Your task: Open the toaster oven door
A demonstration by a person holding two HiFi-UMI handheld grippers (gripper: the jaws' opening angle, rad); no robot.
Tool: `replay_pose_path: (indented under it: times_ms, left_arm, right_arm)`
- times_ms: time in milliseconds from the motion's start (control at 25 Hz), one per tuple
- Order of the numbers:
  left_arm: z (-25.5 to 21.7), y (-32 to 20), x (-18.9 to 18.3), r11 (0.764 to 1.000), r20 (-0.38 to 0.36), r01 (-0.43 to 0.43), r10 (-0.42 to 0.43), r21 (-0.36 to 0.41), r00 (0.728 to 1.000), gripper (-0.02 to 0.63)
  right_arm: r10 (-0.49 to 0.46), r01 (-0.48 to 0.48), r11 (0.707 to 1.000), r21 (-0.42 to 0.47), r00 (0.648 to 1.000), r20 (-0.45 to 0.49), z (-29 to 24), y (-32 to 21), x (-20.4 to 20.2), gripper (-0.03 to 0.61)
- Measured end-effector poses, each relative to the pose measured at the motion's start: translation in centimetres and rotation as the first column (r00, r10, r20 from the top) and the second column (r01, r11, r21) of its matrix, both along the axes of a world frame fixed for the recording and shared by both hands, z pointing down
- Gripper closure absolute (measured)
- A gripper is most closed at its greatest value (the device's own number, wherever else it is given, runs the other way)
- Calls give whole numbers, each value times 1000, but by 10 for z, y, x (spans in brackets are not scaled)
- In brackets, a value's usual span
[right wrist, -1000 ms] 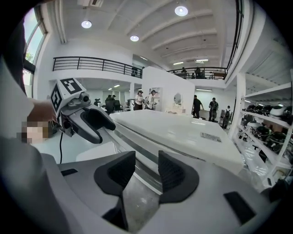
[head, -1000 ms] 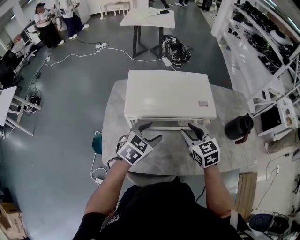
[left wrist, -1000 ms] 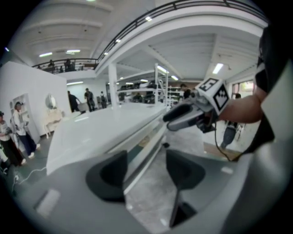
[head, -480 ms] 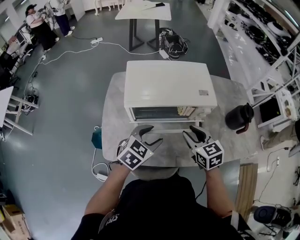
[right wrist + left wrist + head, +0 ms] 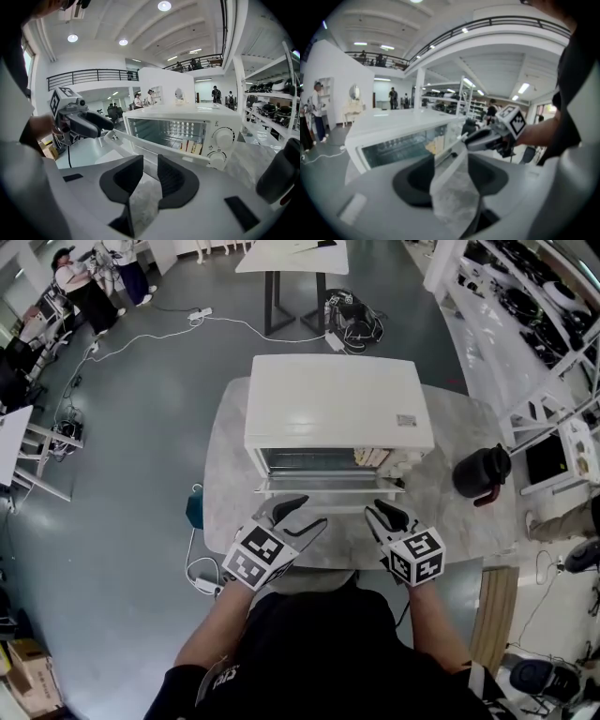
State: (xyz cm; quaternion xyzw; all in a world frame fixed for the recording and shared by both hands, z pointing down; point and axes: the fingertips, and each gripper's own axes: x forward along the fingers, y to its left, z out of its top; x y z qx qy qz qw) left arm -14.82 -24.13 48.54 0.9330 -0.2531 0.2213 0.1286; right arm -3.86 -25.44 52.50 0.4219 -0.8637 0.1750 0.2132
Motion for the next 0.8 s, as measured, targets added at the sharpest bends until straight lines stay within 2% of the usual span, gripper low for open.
replay_pose_path:
  times_ms: [120,240,320,520,800]
  left_arm:
    - [-20,-12,2,999,-57,36,-35,32,998,393]
    - [-22,-21,1,997,-66,70,-67,36,996,402]
    - [-14,-23,0,997,-51,79,-78,15,996,405]
    - [20,-17,-4,996,52,88,-87,-12,995,403]
    - [16,-20,-5,995,26,94,-95,27,995,403]
  right_arm:
    - [-9,9,1000,-6,1000,0,3,2,1,510]
    - [-9,9,1000,-19,1000,7,6,6,2,528]
    - [-3,3,1000,-14,1000,4,7,9,2,531]
    - [18,-18,1000,4,1000,4,9,11,3,529]
    - [21,-21,1000,-12,1000,-6,14,16,3,529]
